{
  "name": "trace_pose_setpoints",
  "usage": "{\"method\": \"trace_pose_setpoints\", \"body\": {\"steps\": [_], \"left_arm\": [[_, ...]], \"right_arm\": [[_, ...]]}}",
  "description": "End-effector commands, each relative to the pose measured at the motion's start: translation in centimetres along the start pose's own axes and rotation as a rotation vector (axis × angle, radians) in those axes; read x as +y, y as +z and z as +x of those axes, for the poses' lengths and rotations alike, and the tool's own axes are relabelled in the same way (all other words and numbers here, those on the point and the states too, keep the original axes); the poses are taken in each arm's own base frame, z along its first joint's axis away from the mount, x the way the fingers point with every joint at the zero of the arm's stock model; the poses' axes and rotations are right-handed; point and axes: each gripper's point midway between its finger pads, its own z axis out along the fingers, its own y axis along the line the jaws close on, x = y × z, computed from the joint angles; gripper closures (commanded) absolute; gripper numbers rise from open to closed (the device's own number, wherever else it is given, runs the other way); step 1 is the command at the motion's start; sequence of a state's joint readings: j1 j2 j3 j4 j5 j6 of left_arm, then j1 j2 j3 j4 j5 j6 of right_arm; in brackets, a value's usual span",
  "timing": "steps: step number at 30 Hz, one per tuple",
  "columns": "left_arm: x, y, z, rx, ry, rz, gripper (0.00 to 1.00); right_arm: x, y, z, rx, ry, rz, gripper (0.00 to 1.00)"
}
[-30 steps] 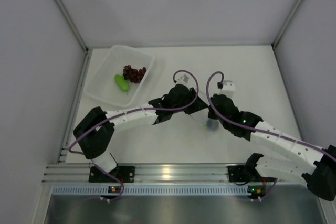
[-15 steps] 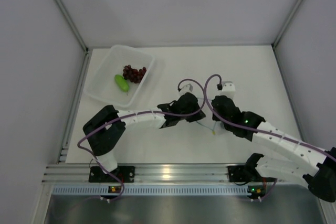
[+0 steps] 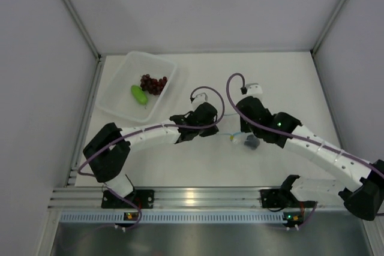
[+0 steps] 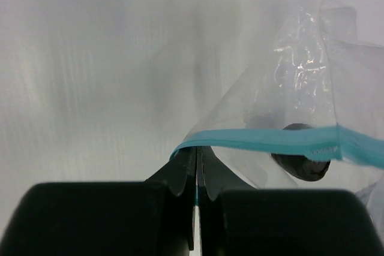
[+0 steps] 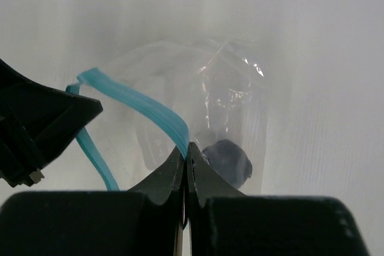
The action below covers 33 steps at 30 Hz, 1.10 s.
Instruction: Open the zip-top bag and remove the fake food
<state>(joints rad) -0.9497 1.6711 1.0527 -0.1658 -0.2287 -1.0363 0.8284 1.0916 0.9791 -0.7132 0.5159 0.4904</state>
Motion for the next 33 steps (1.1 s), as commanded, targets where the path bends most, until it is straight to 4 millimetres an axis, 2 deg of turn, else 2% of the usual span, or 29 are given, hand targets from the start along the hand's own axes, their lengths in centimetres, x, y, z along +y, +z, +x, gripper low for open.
{"method": "trace_pose_setpoints", "body": {"steps": [1,2,4,5,7,9,10,12,13,16,19,21,25,26,27,28,29,31,33], "left_arm": [[-0.6,-3.5,-1.9,-0.005,0.084,0.038,0.97],[-1.1,-4.1,-1.9,0.004,0.093,0.06,0.96],[-2.1,-5.6,-2.1,0.031,0.118,0.103,0.95],[-2.7,-6.2,-1.6,0.068,0.125,0.137,0.94],[-3.6,-7.5,-1.5,0.096,0.138,0.182,0.91],[-4.3,-8.6,-0.2,0.179,0.151,0.231,0.87],[-4.3,-9.0,0.2,0.201,0.156,0.24,0.87],[-3.9,-9.7,1.0,0.246,0.155,0.244,0.87],[-3.2,-9.7,1.7,0.267,0.151,0.236,0.87],[-2.2,-10.5,2.3,0.286,0.144,0.217,0.88],[-2.0,-11.7,2.0,0.277,0.153,0.225,0.89],[-2.8,-12.6,1.4,0.258,0.146,0.256,0.88],[-4.1,-13.3,0.2,0.213,0.129,0.275,0.79],[-4.3,-13.3,0.0,0.203,0.121,0.27,0.78],[-4.8,-13.4,-0.2,0.195,0.121,0.275,0.77],[-5.0,-13.4,-0.2,0.192,0.122,0.277,0.77],[-5.6,-13.3,-0.6,0.181,0.126,0.281,0.76],[-6.2,-13.4,-0.7,0.182,0.136,0.295,0.75],[-6.8,-13.6,-1.0,0.179,0.154,0.304,0.75]], "right_arm": [[0.3,-1.5,0.5,0.129,-0.1,-0.027,1.0],[0.9,-1.9,-0.1,0.138,-0.114,-0.049,1.0],[1.4,-1.7,0.5,0.197,-0.17,-0.058,1.0],[2.0,-1.9,0.1,0.205,-0.186,-0.08,1.0],[3.4,-1.5,0.9,0.29,-0.271,-0.138,1.0],[3.8,-1.5,2.3,0.381,-0.352,-0.166,1.0],[4.3,-1.0,2.9,0.421,-0.374,-0.178,1.0],[5.1,-1.1,4.3,0.5,-0.422,-0.231,1.0],[5.2,-0.7,5.0,0.54,-0.438,-0.226,1.0],[6.3,-1.0,5.1,0.57,-0.469,-0.268,1.0],[6.5,-1.5,5.3,0.607,-0.507,-0.267,1.0],[6.7,-1.1,4.9,0.582,-0.511,-0.253,1.0],[8.5,-0.3,4.2,0.491,-0.432,-0.31,1.0],[9.8,0.1,3.8,0.451,-0.389,-0.354,1.0],[10.4,0.0,4.0,0.444,-0.374,-0.394,1.0],[10.7,-0.2,5.3,0.465,-0.37,-0.442,1.0],[12.3,-0.5,5.5,0.463,-0.349,-0.538,1.0],[13.0,-0.6,7.1,0.514,-0.337,-0.619,1.0],[13.4,-1.4,7.1,0.561,-0.333,-0.651,1.0]]}}
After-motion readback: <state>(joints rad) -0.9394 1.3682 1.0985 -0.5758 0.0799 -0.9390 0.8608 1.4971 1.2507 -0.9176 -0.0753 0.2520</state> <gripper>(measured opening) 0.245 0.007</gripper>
